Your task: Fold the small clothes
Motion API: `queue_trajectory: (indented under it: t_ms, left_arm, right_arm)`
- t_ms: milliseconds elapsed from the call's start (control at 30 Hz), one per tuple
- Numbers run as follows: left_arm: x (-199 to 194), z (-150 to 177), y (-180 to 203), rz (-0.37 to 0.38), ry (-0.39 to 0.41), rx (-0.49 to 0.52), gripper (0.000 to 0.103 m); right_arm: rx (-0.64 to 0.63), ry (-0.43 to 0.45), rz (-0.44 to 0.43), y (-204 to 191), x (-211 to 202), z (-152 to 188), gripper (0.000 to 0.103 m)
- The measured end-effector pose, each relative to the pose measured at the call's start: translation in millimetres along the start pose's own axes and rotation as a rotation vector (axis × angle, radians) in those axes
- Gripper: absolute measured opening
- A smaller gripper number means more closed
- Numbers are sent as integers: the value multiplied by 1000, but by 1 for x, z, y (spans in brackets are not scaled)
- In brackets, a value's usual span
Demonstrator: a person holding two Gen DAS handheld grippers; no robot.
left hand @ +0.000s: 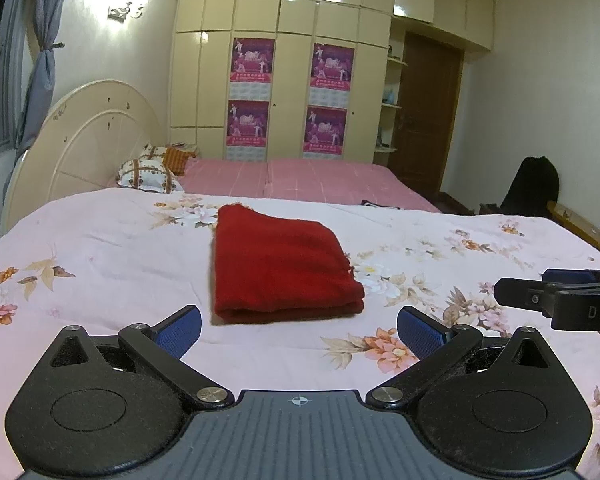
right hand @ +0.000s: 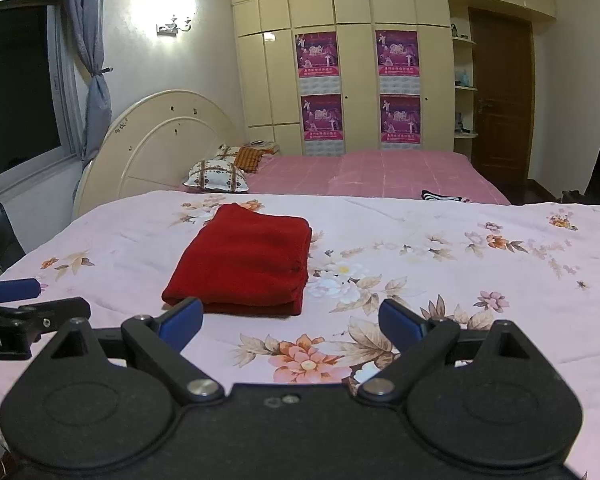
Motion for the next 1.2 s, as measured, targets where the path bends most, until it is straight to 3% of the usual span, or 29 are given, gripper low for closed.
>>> queue_trajectory:
  t_ms: [967,1200]
  left_arm:
    - [-1,0,-5,6,17,15,103]
    - [-4,-4,-4,21,52,34,103]
  right_arm:
    - [-11,1,-5,-7,2,1,94]
    - [-13,0,-7,-7,2,0,94]
Point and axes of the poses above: each gripper's, at about its wrist camera, not at the fingertips, and x roughly the way its jaws point, y to its right, z to its underside, the point moved 2 cm from there along x, roughly the way its jaws point, and after that the axes turned 3 degrees about z, right-handed, at the moved point
